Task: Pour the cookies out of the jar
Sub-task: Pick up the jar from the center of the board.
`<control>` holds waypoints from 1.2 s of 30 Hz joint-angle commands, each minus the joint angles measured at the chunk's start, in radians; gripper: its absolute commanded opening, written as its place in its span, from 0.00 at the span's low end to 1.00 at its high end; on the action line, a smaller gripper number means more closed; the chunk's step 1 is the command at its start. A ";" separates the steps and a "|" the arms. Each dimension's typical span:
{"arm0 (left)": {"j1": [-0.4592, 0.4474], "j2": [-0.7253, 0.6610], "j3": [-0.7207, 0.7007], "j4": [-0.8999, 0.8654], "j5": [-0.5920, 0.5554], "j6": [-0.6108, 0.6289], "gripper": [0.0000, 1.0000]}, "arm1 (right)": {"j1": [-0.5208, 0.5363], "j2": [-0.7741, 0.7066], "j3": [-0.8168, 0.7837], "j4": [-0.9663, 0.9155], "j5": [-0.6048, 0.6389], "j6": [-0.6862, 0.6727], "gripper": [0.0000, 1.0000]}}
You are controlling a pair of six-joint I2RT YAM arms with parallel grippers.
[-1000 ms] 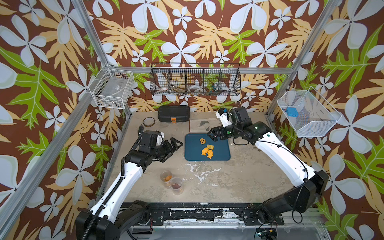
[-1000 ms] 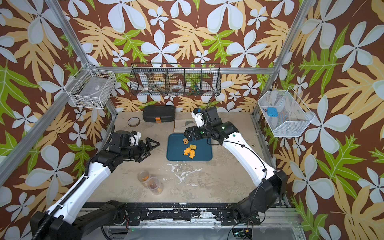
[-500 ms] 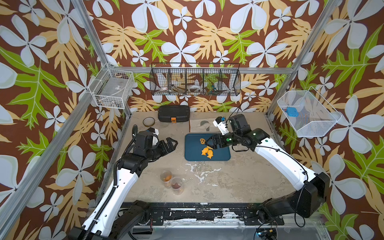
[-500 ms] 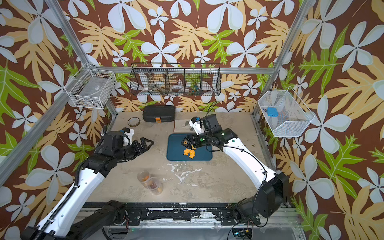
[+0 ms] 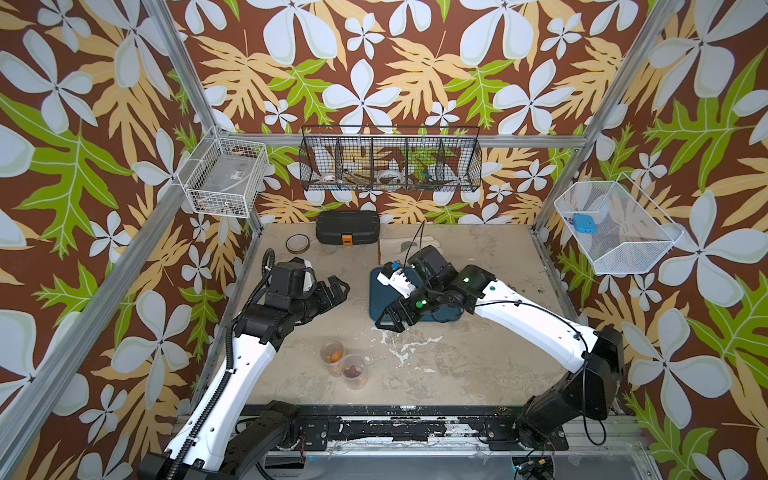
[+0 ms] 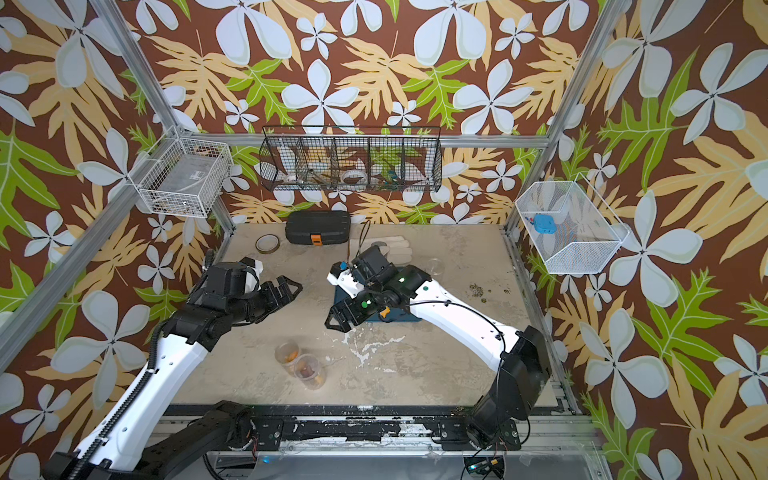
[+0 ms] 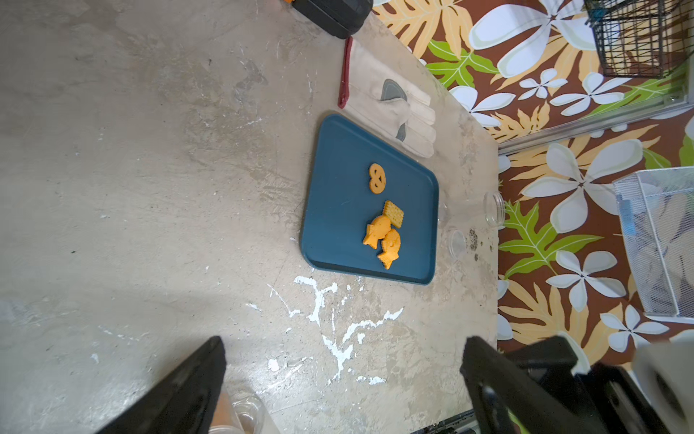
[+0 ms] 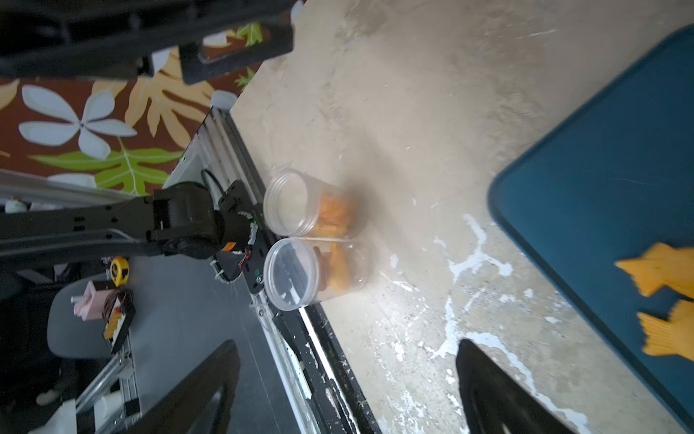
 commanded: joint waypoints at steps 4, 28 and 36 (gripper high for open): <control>0.008 -0.051 -0.019 -0.086 -0.113 -0.024 1.00 | 0.130 0.057 0.052 -0.046 0.058 -0.040 0.96; 0.017 -0.192 -0.088 -0.221 -0.228 -0.148 1.00 | 0.363 0.205 0.078 -0.029 0.307 -0.076 1.00; 0.017 -0.214 -0.111 -0.240 -0.235 -0.155 1.00 | 0.377 0.247 0.086 -0.018 0.324 -0.078 0.96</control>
